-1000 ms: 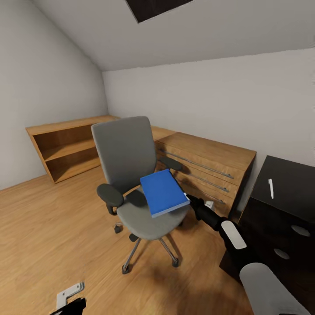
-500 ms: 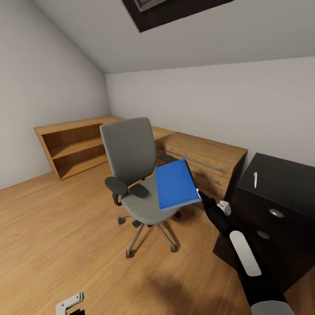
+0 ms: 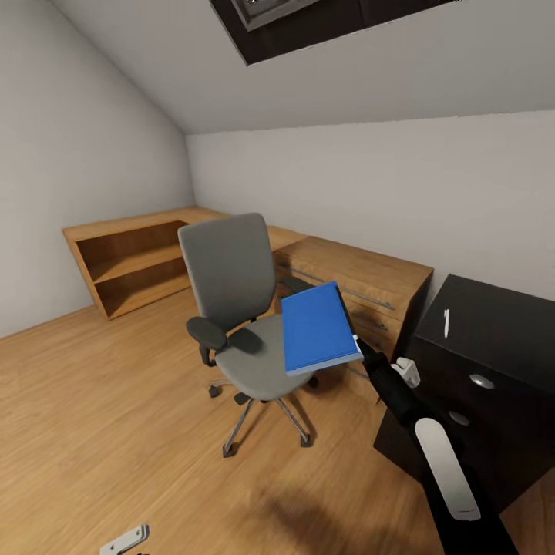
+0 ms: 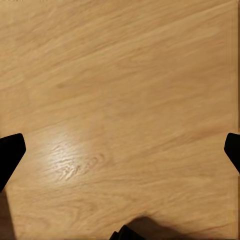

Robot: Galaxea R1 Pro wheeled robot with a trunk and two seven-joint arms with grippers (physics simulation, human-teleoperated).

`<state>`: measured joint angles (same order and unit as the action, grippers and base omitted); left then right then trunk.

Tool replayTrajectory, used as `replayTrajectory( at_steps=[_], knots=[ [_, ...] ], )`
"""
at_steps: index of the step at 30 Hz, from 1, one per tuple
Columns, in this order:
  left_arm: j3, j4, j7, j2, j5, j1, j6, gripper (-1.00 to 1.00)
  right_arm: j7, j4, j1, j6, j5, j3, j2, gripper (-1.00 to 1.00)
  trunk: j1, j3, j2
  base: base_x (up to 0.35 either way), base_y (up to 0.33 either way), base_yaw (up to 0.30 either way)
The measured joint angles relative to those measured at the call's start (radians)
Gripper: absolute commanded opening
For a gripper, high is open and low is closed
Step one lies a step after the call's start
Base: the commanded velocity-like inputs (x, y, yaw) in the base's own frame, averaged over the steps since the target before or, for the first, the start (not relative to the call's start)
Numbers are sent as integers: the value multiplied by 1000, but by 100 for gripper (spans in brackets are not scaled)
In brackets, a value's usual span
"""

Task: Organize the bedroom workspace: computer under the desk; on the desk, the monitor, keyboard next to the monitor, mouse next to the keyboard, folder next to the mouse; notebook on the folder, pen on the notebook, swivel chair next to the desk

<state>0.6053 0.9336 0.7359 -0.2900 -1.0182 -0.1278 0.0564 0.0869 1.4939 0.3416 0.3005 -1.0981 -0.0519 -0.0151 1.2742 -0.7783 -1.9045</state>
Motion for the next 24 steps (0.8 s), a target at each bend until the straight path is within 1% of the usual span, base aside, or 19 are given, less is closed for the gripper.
replayTrajectory(
  at_steps=[6,8,11,15,18,21,22,23,24],
  knots=[
    [0,-3,-3,3,1,0,-16,100,-12,4,-3,-3,-4,0,-2,-100,-23,19,42,0,0,0],
    [0,-9,-3,3,0,0,-17,100,-42,13,-5,-7,-6,1,-4,-100,-31,25,56,-129,0,0],
    [1,-29,-5,9,0,0,-17,100,-45,22,-5,-12,-4,-1,-6,-100,-42,34,77,-290,0,0],
    [0,-36,-8,9,-1,0,-13,100,-45,23,-5,-13,-5,-1,-6,-100,-57,47,105,-76,0,-26],
    [0,-53,-14,10,5,0,-11,100,-45,23,-5,-13,-5,-3,-6,-100,-69,56,126,-23,0,-161],
    [-1,-104,-57,15,26,0,-10,100,-45,23,-5,-13,-5,-4,-5,-100,-80,64,147,-7,0,-192],
    [-1,-150,-112,24,39,0,-9,100,-45,23,-5,-13,-5,-4,-5,-100,-84,67,154,-3,0,-119],
    [-1,-169,-135,29,45,0,-9,100,-45,23,-5,-13,-5,-4,-5,-100,-88,69,161,-2,0,-76],
    [-2,-206,-175,39,55,1,-8,100,-45,23,-5,-13,-5,-4,-5,-100,-92,72,168,-2,0,-61]
  ],
)
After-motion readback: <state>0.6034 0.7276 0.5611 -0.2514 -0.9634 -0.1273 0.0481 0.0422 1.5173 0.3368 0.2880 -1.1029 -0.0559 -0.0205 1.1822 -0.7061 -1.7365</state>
